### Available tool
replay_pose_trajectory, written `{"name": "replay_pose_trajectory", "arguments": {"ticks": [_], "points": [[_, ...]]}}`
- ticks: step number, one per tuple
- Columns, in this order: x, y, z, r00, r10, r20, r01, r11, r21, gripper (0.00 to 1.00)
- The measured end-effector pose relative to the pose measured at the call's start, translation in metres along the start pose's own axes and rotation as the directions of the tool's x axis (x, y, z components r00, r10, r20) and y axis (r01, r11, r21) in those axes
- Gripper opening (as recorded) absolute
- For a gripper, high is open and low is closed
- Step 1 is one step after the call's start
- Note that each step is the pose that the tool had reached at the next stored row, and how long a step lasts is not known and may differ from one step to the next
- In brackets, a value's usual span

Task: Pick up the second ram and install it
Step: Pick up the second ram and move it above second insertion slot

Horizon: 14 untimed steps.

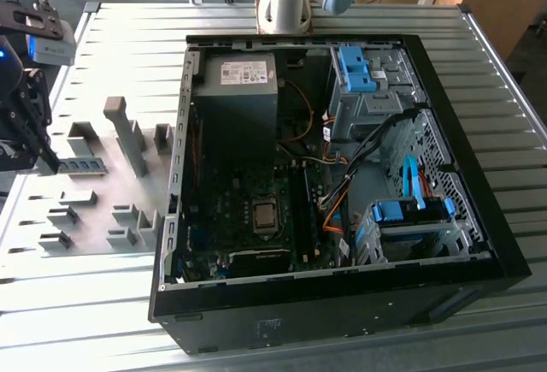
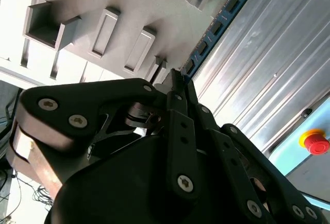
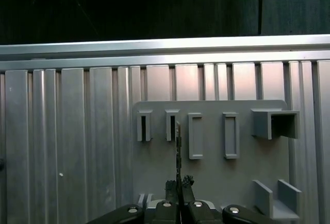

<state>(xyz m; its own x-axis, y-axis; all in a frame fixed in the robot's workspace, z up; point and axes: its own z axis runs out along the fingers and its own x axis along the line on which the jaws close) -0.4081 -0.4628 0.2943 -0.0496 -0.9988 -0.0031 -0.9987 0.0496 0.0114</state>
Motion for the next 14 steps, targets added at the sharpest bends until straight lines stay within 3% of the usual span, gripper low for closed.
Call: {"name": "replay_pose_trajectory", "arguments": {"ticks": [6, 7, 14], "points": [[0.0, 0.0002, -0.0107, 1.0, 0.0, 0.0, 0.0, 1.0, 0.0001, 0.14], [0.0, 0.0005, -0.0261, 1.0, 0.0, 0.0001, 0.0, 1.0, 0.0, 0.14], [-0.0001, 0.001, -0.047, 1.0, 0.0, 0.0005, 0.0, 1.0, 0.0, 0.14]]}}
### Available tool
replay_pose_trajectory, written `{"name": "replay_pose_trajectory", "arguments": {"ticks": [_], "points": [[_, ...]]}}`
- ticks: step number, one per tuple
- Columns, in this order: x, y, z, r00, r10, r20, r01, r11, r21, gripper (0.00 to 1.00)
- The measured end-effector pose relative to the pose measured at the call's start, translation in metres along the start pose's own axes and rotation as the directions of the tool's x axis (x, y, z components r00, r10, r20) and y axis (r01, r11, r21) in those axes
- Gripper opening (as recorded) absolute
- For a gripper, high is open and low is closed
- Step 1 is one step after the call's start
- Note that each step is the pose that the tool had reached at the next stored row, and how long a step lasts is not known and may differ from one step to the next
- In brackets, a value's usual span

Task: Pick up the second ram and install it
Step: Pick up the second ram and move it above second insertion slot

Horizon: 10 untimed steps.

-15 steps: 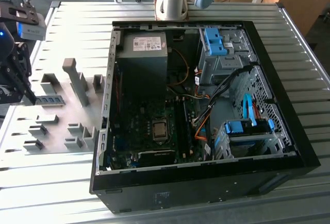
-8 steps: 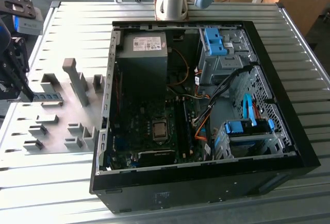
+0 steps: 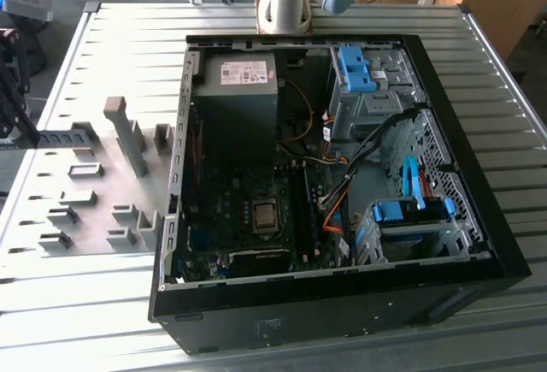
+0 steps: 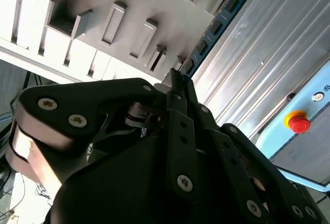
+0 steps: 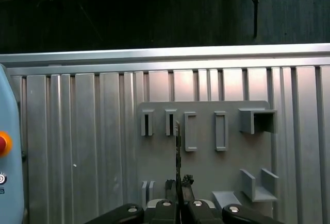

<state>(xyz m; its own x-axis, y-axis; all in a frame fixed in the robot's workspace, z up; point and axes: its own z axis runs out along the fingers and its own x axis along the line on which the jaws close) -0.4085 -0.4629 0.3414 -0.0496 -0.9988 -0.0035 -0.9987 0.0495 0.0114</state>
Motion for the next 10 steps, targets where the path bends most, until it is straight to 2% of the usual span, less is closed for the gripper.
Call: {"name": "replay_pose_trajectory", "arguments": {"ticks": [10], "points": [[-0.0001, 0.0004, -0.0245, 1.0, 0.0, 0.0007, 0.0, 1.0, 0.0, 0.14]]}}
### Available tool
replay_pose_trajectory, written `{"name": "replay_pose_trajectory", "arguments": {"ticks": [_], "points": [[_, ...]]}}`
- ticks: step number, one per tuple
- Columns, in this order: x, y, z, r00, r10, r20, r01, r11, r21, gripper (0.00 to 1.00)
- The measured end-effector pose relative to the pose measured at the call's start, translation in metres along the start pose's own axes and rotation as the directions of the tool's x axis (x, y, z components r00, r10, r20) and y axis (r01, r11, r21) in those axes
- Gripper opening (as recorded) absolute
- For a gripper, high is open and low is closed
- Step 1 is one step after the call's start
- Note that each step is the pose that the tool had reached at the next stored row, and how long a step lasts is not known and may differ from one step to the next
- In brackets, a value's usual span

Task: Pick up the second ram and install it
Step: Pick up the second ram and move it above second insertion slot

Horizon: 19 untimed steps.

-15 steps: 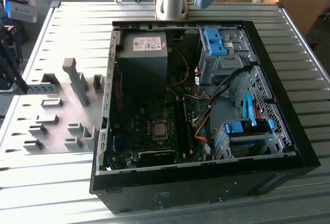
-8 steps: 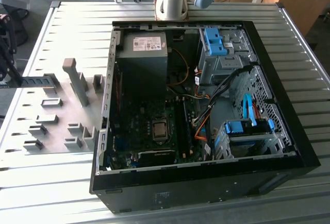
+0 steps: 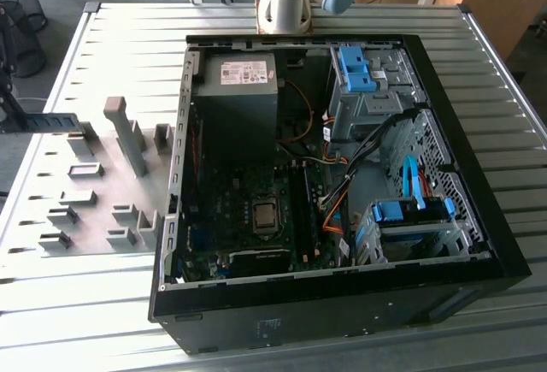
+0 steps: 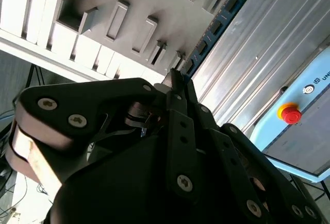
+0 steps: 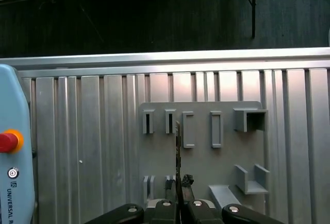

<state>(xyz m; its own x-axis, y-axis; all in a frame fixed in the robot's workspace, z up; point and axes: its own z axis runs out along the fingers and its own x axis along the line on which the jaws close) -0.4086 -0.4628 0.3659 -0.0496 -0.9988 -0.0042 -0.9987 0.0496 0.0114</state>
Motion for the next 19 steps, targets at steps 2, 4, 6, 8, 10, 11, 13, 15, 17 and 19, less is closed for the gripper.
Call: {"name": "replay_pose_trajectory", "arguments": {"ticks": [2, 4, 6, 8, 10, 11, 13, 15, 17, 19], "points": [[0.0, 0.0001, -0.0038, 1.0, 0.0, 0.0002, 0.0, 1.0, 0.0, 0.14], [0.0, 0.0002, -0.007, 1.0, 0.0, 0.0003, 0.0, 1.0, 0.0, 0.14], [0.0, 0.0003, -0.0087, 1.0, 0.0, 0.0002, 0.0, 1.0, -0.0001, 0.14], [0.0, 0.0003, -0.0105, 1.0, 0.0, 0.0003, 0.0, 1.0, 0.0, 0.14], [0.0, 0.0003, -0.011, 1.0, 0.0, 0.0004, 0.0, 1.0, 0.0001, 0.14], [0.0, 0.0003, -0.011, 1.0, 0.0, 0.0004, 0.0, 1.0, 0.0001, 0.14], [0.0, 0.0003, -0.0111, 1.0, 0.0, 0.0003, 0.0, 1.0, 0.0, 0.14], [0.0, 0.0003, -0.0111, 1.0, 0.0, 0.0002, 0.0, 1.0, 0.0, 0.14], [-0.0003, -0.0022, -0.0112, 1.0, 0.0, 0.0001, 0.0, 1.0, -0.0002, 0.14], [-0.0005, -0.0088, -0.0107, 1.0, 0.0, 0.0002, 0.0, 1.0, -0.0001, 0.14]]}}
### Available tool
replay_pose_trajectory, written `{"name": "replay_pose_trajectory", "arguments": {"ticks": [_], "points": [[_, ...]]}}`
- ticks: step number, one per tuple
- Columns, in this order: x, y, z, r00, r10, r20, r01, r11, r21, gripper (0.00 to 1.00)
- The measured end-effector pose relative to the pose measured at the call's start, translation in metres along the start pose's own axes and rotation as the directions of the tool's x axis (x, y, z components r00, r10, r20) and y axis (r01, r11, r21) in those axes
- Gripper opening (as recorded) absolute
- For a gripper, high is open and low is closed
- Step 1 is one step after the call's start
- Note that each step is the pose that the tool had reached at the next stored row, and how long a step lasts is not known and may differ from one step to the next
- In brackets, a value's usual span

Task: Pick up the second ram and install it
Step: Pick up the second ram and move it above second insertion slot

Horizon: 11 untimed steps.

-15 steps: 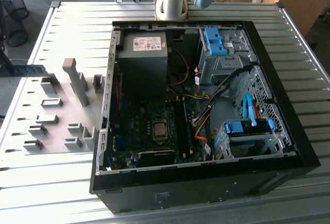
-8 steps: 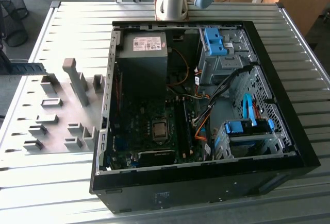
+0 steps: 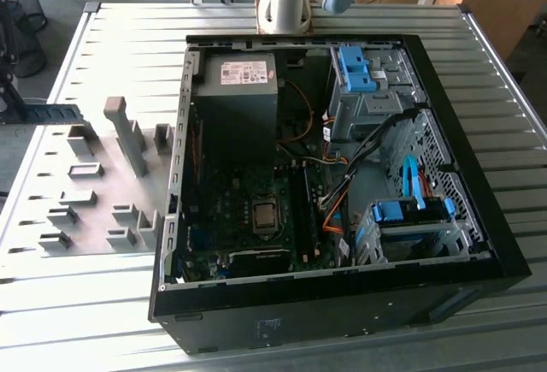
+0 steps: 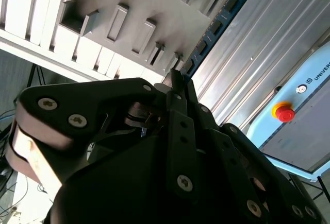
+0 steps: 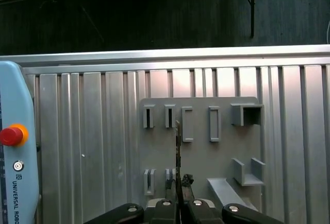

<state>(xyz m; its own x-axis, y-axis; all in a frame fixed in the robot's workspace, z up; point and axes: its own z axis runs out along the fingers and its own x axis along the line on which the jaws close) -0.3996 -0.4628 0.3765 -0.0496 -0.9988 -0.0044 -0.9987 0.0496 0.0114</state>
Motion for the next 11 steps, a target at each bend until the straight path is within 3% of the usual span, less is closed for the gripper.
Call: {"name": "replay_pose_trajectory", "arguments": {"ticks": [6, 11], "points": [[-0.0009, -0.0169, 0.0005, 1.0, 0.0, 0.0, 0.0, 1.0, 0.0001, 0.14], [-0.0011, -0.019, -0.0015, 1.0, 0.0, -0.0001, 0.0, 1.0, -0.0001, 0.14]]}}
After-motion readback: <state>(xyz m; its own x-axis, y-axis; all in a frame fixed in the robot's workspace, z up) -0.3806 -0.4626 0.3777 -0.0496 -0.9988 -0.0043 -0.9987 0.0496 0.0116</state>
